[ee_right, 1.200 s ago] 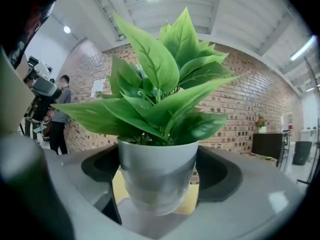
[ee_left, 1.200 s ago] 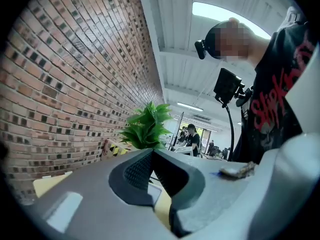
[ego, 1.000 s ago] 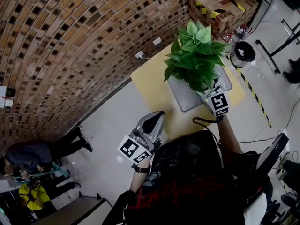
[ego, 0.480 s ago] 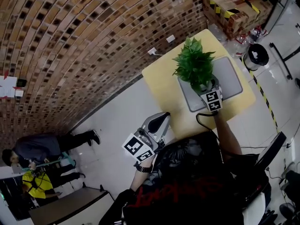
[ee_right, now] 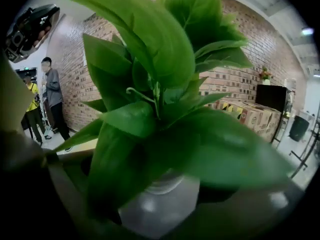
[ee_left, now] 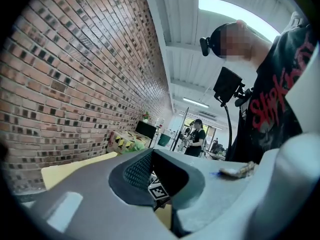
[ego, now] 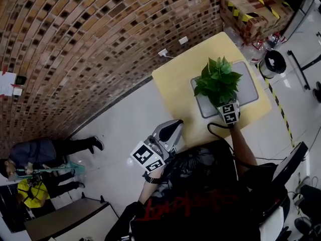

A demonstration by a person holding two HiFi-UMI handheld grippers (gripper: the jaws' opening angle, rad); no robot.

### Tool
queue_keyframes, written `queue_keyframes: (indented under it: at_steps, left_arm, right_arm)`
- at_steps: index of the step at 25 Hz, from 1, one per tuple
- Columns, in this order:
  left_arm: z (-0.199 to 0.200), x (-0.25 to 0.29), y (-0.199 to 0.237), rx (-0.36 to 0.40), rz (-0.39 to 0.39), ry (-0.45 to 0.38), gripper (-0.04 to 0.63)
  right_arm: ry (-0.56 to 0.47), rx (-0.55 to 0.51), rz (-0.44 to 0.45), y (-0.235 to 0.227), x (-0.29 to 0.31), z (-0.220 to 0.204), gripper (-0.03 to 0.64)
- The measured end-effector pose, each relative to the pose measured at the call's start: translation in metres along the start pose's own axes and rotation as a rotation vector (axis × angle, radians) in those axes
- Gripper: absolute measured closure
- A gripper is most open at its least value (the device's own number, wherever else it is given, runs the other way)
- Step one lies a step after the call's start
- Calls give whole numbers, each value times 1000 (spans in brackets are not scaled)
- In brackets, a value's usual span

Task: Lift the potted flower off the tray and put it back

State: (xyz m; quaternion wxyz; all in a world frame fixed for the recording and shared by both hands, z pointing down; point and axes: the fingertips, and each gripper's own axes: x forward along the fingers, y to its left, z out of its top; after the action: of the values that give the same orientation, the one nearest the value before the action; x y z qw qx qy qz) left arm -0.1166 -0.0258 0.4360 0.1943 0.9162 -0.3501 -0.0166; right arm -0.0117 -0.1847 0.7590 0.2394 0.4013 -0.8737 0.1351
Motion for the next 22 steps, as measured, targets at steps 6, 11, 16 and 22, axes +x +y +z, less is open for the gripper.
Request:
queue_keyframes:
  at_steps: [6,11,16,22]
  left_arm:
    - [3,-3,-1,-14,-35,-20,600]
    - [3,-12,-1,-37,-68,-52,600]
    - [-13,-25,3,-69,-103,-81,600]
    - [-36,2,0,-80,-134,-39,600]
  right_arm:
    - [61,34,-27,-1,-5,-7,108]
    - [40,156,-54,-1,-53,-19,75]
    - [-96,300,-127,2,-138,-1,472]
    - [-255,74,-53,15,-205,113,615]
